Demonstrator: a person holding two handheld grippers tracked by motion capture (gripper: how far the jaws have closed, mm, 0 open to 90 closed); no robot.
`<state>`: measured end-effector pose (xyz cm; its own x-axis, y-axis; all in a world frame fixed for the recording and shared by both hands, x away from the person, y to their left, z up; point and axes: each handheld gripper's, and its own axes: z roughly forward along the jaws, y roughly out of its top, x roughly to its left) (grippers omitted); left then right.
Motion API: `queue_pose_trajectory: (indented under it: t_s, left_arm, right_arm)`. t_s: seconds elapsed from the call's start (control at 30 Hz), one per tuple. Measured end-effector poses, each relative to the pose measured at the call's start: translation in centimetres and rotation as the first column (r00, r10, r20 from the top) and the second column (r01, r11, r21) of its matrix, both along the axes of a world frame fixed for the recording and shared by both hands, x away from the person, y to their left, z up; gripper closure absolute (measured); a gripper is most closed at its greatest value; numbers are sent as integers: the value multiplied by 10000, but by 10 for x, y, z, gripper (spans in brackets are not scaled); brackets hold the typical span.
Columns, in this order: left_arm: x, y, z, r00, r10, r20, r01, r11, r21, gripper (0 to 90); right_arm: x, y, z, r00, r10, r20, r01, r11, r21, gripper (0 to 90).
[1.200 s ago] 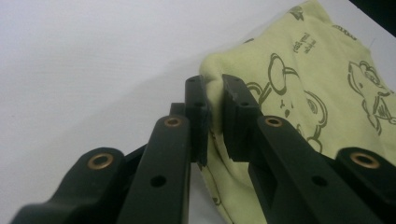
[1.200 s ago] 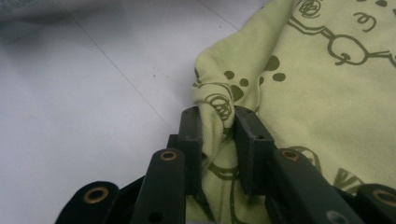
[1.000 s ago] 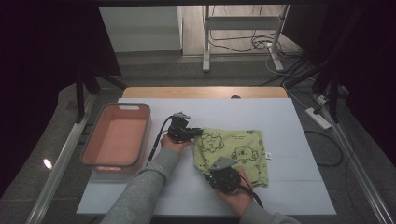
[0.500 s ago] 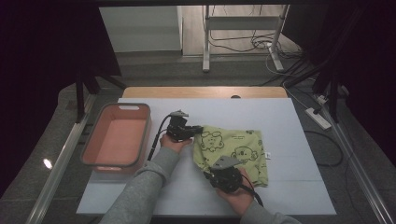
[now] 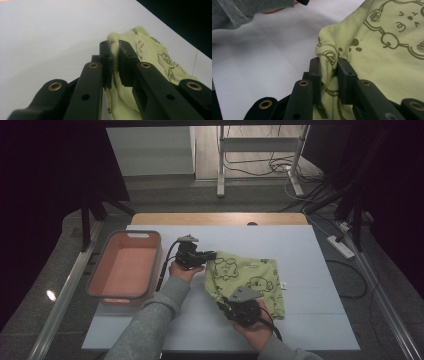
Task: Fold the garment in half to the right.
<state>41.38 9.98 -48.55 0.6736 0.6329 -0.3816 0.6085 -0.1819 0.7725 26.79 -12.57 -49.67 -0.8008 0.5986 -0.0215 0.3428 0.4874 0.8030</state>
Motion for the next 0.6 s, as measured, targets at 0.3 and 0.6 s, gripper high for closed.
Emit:
queue_pose_trajectory:
  t_s: [0.3,0.6]
  left_arm:
    - [0,3,1,10000,-13,-42,13,10000,-69,818]
    - [-3,9,6,10000,-14,22,14,9994,-360,818]
  right_arm:
    - [-1,0,2,10000,62,54,-62,9999,120,762]
    - [-4,0,6,9995,157,267,-167,9992,374,763]
